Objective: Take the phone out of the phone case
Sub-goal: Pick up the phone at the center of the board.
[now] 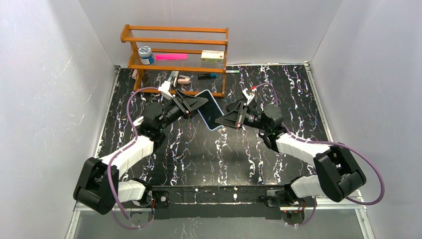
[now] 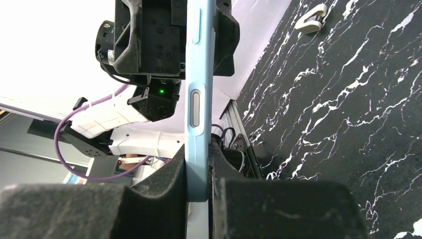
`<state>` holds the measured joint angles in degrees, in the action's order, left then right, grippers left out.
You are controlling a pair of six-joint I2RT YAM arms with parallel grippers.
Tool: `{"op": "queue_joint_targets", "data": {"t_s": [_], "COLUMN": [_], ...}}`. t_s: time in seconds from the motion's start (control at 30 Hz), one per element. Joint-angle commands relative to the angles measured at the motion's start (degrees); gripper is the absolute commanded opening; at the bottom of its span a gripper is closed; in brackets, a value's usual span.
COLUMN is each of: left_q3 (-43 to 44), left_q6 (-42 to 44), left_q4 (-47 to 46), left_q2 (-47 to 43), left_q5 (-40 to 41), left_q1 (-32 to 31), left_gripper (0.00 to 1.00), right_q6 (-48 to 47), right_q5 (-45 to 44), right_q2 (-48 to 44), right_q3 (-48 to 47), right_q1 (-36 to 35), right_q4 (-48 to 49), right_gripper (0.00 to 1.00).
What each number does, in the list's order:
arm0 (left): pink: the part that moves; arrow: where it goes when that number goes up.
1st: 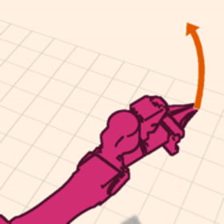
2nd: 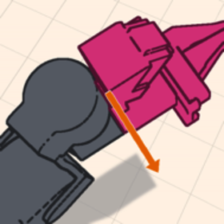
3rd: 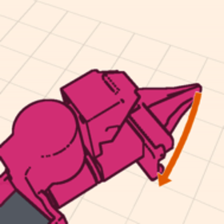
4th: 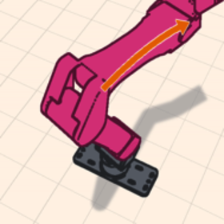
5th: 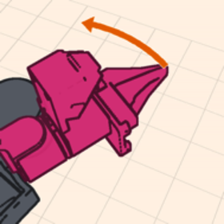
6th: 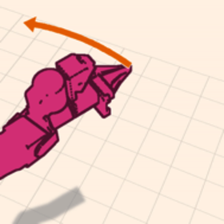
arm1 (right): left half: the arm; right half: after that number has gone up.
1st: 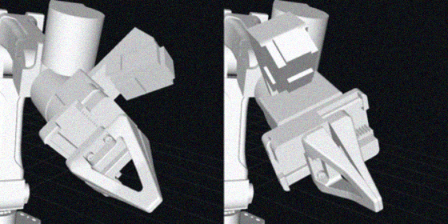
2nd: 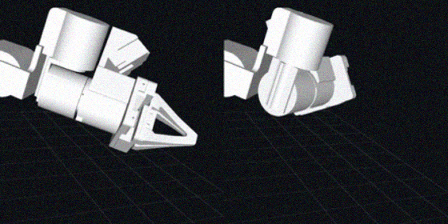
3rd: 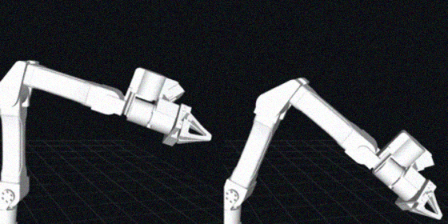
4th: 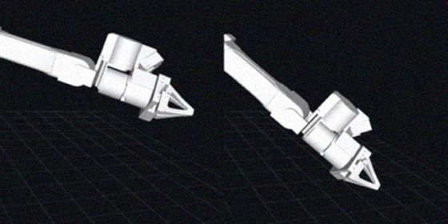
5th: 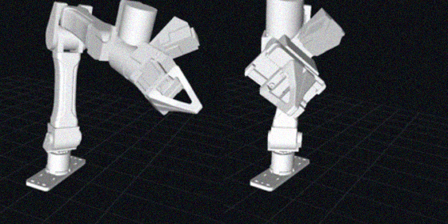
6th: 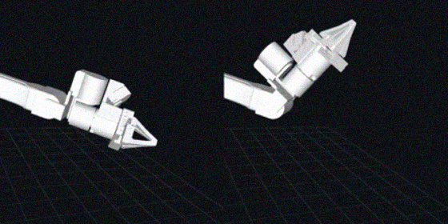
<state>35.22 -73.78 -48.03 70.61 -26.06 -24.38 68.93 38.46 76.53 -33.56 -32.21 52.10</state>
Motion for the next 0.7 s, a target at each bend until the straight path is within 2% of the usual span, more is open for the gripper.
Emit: {"op": "queue_joint_targets", "data": {"t_s": [0.0, 0.2, 0.33, 0.4, 0.47, 0.67], "left_q3": [0.2, 1.7, 2.1, 1.8, 1.2, -0.5], "left_q6": [-3.1, -5.1, -6.3, -7.2, -8.1, -11.1], "left_q4": [-5.6, -6.9, -7.1, -7.2, -7.2, -7.2], "left_q2": [-0.1, 0.4, 0.4, 0.1, -0.9, -2.8], "left_q5": [-2.7, -4.3, -4.1, -2.3, 0.2, 9.2], "left_q1": [0.2, 0.2, 0.2, 0.2, 0.2, 0.1], "left_gripper": [0.55, 0.38, 0.09, 0.00, 0.00, 0.00], "right_q6": [2.2, 3.5, 3.7, 2.8, 1.0, -1.2], "right_q5": [1.9, 4.0, 5.3, 4.9, 4.2, 1.3], "right_q2": [0.8, 3.2, 4.5, 4.4, 3.7, 0.8], "right_q3": [-4.8, -6.8, -8.4, -9.1, -9.5, -7.8], "right_q1": [0.2, 0.1, 0.2, 0.2, 0.1, 0.0], "right_q4": [8.7, 8.4, 8.8, 7.4, 5.3, 3.4], "right_gripper": [0.01, 0.01, 0.02, 0.06, 0.16, 0.57]}}
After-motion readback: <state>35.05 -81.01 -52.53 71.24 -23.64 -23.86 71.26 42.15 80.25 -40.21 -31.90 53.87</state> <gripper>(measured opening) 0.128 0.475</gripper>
